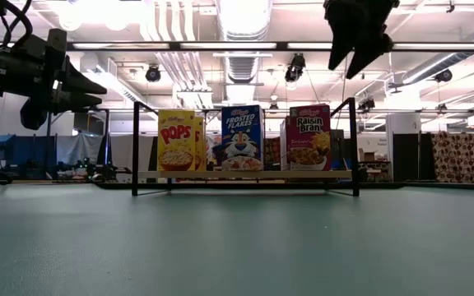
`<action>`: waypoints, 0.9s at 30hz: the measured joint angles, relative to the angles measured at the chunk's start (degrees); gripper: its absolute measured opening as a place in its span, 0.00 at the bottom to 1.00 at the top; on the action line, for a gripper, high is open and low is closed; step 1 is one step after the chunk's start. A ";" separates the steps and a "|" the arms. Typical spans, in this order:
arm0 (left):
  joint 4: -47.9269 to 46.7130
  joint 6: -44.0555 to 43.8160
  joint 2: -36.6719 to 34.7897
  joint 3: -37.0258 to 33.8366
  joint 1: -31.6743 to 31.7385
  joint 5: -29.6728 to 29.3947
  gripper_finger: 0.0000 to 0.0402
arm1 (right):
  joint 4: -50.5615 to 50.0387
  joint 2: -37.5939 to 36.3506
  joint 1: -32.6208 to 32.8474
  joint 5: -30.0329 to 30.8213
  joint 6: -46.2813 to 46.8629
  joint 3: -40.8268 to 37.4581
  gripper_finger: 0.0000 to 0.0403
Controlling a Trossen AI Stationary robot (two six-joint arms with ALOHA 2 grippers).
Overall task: Stack cereal on shelf
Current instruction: Return to Home Position
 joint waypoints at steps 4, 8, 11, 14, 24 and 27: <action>0.01 0.00 -0.01 0.00 0.00 0.00 0.27 | 8.60 -4.84 3.24 1.83 -1.49 -6.40 0.95; -0.01 0.00 0.00 0.00 0.02 0.00 0.27 | 19.06 -9.89 7.32 4.27 -3.97 -14.44 0.95; 0.01 0.00 -0.01 0.00 0.00 0.00 0.27 | 27.93 -13.77 10.70 7.24 -6.43 -20.94 0.95; 0.00 0.00 0.01 0.00 0.00 0.00 0.27 | 36.45 -16.97 14.08 11.01 -8.82 -26.74 0.95; -0.01 0.00 -0.01 0.00 -0.01 0.00 0.27 | 66.70 -23.15 22.22 21.00 -24.64 -43.40 0.95; -0.01 0.00 -0.01 0.00 -0.01 0.00 0.27 | 78.32 -24.60 22.82 20.85 -30.58 -48.94 0.95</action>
